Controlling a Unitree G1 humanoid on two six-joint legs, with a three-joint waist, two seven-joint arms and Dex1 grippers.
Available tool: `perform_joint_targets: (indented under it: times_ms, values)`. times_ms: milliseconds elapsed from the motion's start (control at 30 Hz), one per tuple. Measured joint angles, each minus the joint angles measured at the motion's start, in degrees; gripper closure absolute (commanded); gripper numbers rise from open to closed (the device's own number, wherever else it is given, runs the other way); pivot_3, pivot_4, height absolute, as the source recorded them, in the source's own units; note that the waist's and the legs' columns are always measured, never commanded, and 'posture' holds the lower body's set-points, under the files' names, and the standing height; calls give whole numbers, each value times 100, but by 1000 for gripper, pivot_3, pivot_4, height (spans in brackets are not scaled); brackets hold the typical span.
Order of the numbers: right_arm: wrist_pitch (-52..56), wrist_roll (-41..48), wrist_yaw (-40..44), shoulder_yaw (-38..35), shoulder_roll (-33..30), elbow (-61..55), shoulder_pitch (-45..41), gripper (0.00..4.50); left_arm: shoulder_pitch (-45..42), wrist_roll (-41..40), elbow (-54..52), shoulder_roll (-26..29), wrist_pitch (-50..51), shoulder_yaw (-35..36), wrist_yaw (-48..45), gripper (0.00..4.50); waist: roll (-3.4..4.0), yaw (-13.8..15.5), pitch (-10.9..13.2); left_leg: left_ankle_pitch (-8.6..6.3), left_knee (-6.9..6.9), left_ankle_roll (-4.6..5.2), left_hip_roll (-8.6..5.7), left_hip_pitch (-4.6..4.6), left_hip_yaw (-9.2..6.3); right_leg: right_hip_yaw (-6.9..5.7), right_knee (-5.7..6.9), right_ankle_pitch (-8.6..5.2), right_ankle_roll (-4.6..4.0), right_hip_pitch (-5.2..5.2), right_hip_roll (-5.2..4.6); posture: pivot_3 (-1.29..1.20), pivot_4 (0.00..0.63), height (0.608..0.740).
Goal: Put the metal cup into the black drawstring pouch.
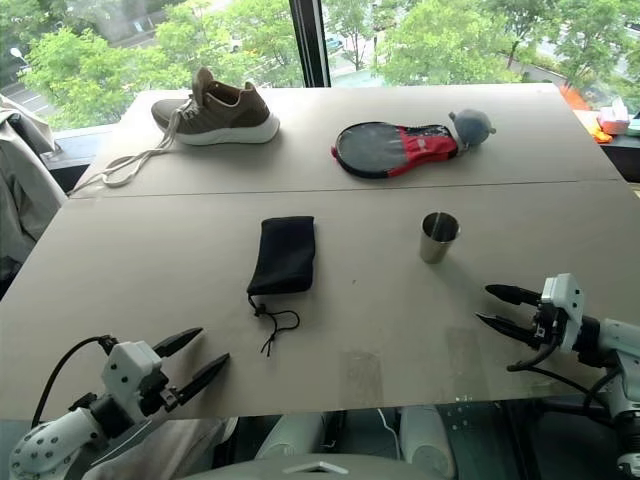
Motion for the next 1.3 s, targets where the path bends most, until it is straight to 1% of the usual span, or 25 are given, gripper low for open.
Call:
perform_joint_targets:
  times_ms: [567, 800, 1067, 1167, 1300]
  values:
    - [-77, 3, 13, -44, 47, 37, 84, 1795, 51, 0, -87, -34, -13, -153, -52, 1090, 1, 4, -1, 0, 0, 1, 0, 0, 0, 1, 0, 2, -4, 0, -1, 0, 150, 736]
    - [-21, 61, 12, -43, 145, -69, 152, 1795, -96, 67, -416, -38, 184, -251, 147, 1090, 0, 10, 0, 0, 0, 0, 0, 0, -2, -2, 2, 1, -2, 0, 0, 0, 150, 736]
    - [490, 458, -195, 96, 608, -1498, 979, 1795, -746, 576, -789, -101, 293, -569, 662, 1090, 1, 10, -1, 0, 0, -1, -1, -1, 0, 2, 1, 11, -16, 0, -1, 0, 150, 736]
    - [562, 516, -404, 123, 806, -2055, 1238, 1795, -1112, 1046, -850, -224, 295, -825, 993, 1090, 0, 15, -1, -1, 1, -1, 0, 0, -3, -2, 3, 1, 1, 0, 2, 0, 150, 736]
    - [715, 600, -736, 204, 1008, -2770, 1615, 1795, -1611, 1958, -849, -385, 376, -1224, 1568, 1090, 0, 20, -1, -1, 2, -2, -1, -1, -5, -3, 4, 11, 18, 0, 3, 0, 150, 736]
